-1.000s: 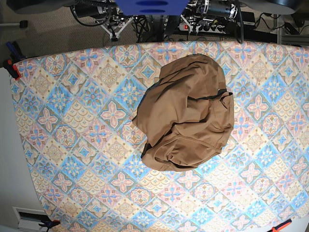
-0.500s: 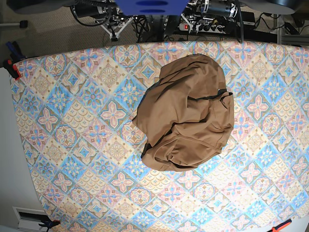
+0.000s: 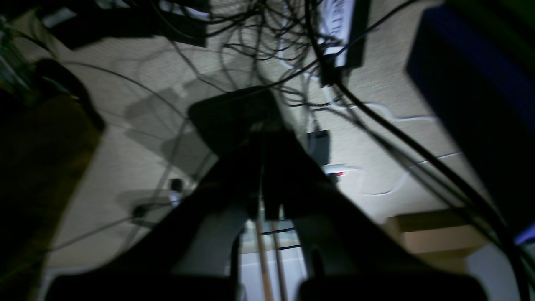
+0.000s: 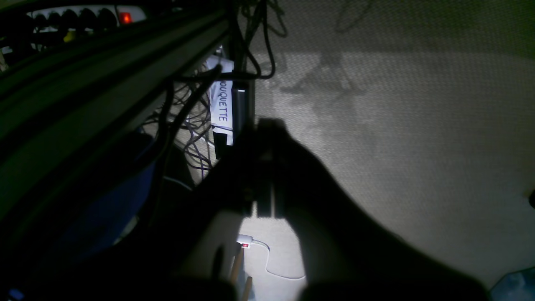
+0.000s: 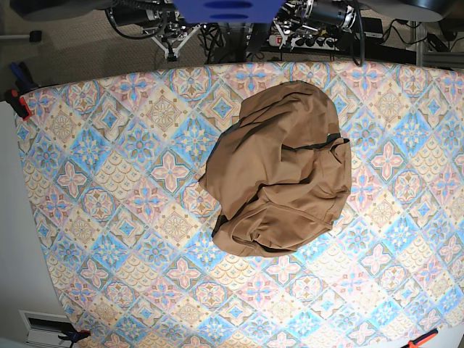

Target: Layout the t-shirt on the table in an organized manner, then fold the t-shirt properly

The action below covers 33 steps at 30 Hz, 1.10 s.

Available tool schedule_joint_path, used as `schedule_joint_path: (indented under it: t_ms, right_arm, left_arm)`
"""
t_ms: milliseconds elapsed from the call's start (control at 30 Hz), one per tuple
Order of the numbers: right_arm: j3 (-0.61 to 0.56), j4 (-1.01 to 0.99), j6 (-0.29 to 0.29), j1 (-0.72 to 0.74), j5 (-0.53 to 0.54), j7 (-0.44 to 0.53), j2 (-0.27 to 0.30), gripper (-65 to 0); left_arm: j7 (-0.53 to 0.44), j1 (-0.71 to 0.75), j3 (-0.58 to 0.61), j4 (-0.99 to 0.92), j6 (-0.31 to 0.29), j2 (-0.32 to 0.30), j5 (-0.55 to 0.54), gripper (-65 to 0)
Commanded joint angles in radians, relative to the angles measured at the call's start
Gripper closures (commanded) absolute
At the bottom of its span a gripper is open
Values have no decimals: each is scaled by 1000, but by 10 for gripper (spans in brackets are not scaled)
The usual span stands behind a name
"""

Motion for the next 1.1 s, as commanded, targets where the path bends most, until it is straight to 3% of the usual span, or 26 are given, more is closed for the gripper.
schedule_joint_path:
  t_ms: [0, 933, 1067]
  right_arm:
    - [1, 2, 4, 0, 3, 7, 2, 0]
    - [1, 4, 4, 0, 3, 11, 2, 0]
    - [4, 2, 4, -1, 3, 84, 2, 0]
  left_arm:
    - [10, 10, 2, -1, -3, 1, 5, 0]
    - [8, 18, -7, -1, -3, 5, -4, 0]
    - [4, 19, -7, -1, -3, 4, -4, 0]
